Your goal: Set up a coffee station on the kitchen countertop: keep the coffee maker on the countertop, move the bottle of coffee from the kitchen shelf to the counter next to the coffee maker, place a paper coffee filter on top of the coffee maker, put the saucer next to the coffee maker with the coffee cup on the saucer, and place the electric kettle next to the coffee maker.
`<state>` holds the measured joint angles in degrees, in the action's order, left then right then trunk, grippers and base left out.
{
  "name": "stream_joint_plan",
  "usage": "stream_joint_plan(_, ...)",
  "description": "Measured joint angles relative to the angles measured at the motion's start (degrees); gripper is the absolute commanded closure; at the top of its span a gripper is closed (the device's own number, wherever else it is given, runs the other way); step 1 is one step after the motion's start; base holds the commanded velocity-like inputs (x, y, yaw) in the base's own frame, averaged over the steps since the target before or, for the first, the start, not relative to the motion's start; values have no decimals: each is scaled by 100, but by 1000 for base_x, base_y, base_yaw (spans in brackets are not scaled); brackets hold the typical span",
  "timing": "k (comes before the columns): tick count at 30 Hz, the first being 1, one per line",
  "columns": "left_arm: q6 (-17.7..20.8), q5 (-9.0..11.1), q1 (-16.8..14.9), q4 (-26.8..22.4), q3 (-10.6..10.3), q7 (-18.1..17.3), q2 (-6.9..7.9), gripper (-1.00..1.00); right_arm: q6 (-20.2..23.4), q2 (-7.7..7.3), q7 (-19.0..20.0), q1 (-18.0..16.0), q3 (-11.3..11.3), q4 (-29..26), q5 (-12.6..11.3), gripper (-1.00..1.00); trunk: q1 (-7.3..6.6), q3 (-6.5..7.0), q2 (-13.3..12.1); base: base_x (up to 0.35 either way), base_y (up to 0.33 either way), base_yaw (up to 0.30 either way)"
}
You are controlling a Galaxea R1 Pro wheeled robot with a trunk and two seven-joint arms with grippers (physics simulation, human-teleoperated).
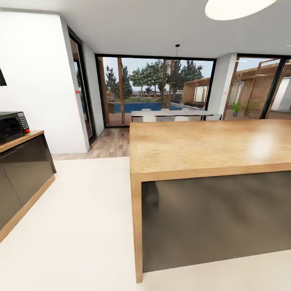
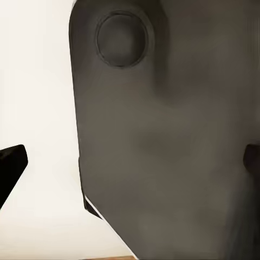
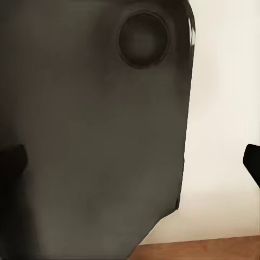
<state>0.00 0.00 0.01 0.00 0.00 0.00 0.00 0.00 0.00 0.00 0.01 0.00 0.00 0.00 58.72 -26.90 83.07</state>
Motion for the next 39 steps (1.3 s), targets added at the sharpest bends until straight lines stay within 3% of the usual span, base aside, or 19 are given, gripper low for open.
stream_joint_plan(16, -24, 8, 8, -24, 8, -9, -8, -100, -9, 514, 16, -15, -14, -192, 0, -100, 1, 2, -1, 0, 0, 0)
stream_joint_plan(39, -23, -4, 7, -24, -25, -16, -9, -100, -8, 511, 32, -17, -15, -192, 0, -100, 0, 2, -1, 0, 0, -221)
